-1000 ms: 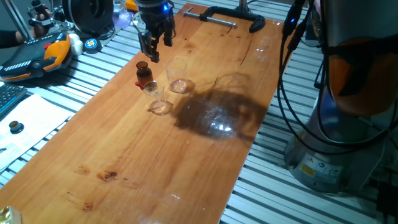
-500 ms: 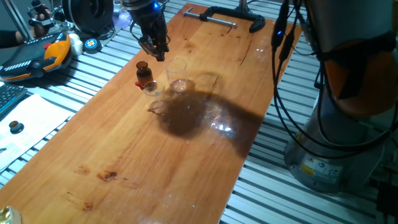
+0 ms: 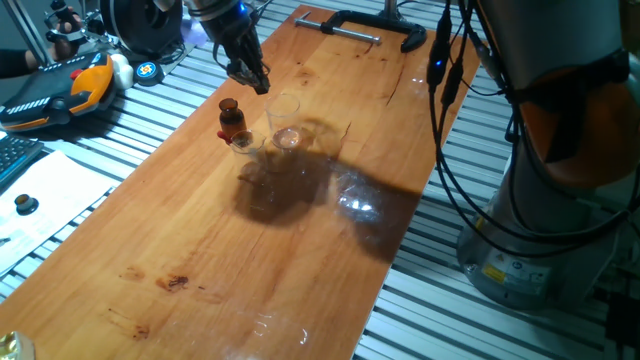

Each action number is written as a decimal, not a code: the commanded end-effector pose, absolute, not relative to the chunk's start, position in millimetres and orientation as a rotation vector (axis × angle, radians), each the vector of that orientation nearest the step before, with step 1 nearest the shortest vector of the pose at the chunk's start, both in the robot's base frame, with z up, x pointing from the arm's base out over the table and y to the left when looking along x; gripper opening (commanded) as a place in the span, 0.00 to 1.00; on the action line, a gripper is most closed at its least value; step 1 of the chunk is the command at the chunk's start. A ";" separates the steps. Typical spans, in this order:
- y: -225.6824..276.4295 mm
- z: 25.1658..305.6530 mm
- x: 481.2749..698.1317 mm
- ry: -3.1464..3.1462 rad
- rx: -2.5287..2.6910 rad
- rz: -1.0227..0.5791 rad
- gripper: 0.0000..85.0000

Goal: Transfer liquid using a dropper

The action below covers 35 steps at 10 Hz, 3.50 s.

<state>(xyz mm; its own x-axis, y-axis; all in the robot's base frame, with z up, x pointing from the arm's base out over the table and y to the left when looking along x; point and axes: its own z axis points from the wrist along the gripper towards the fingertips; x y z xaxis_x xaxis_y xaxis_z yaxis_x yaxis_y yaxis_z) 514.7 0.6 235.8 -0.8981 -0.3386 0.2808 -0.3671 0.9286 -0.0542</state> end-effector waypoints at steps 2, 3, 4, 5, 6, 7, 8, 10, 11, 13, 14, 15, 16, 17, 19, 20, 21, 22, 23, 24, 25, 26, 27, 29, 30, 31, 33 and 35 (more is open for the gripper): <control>0.5 235.9 514.2 -2.825 0.528 0.153 0.01; 0.4 236.0 513.6 -2.833 0.531 0.154 0.01; 0.3 236.1 512.8 -2.840 0.533 0.154 0.01; 0.3 236.2 512.6 -2.839 0.547 0.151 0.01; 0.5 236.1 512.5 -2.834 0.557 0.148 0.01; 0.5 236.1 512.4 -2.833 0.561 0.148 0.01; 0.5 236.1 512.4 -2.831 0.568 0.147 0.01; 0.5 236.1 512.4 -2.817 0.575 0.141 0.01; 0.5 236.1 512.4 -2.819 0.564 0.142 0.01; 0.5 236.1 512.4 -2.820 0.559 0.143 0.01; 0.5 236.1 512.4 -2.819 0.564 0.142 0.01; 0.5 236.1 512.4 -2.824 0.554 0.142 0.01; 0.5 236.1 512.4 -2.836 0.510 0.145 0.01; 0.5 236.1 512.4 -2.859 0.468 0.114 0.01; 0.5 236.1 512.4 -2.835 0.448 0.073 0.01; 0.5 236.1 512.4 -2.847 0.436 0.129 0.01; 0.5 236.1 512.4 -2.867 0.429 0.142 0.01; 0.5 236.1 512.4 -2.876 0.442 0.121 0.01; 0.5 236.1 512.4 -2.867 0.470 0.097 0.01; 0.5 236.1 512.4 -2.881 0.488 0.068 0.01; 0.5 236.1 512.4 -2.892 0.482 0.083 0.01; 0.5 236.1 512.4 -2.881 0.458 0.085 0.02; 0.5 236.1 512.4 -2.878 0.433 0.084 0.11; 20.1 240.9 529.5 -2.860 0.394 0.149 0.27; 27.4 237.6 535.0 -2.859 0.370 0.144 0.32; 33.5 230.3 539.8 -2.873 0.351 0.143 0.38; 44.7 211.0 552.5 -2.899 0.347 0.152 0.48; 53.9 197.0 563.1 -2.918 0.347 0.153 0.52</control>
<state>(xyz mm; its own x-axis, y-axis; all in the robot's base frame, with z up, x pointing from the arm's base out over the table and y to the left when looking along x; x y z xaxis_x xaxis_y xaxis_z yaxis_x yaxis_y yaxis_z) 563.5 53.8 196.7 -0.9530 -0.2209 0.2075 -0.2414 0.9672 -0.0789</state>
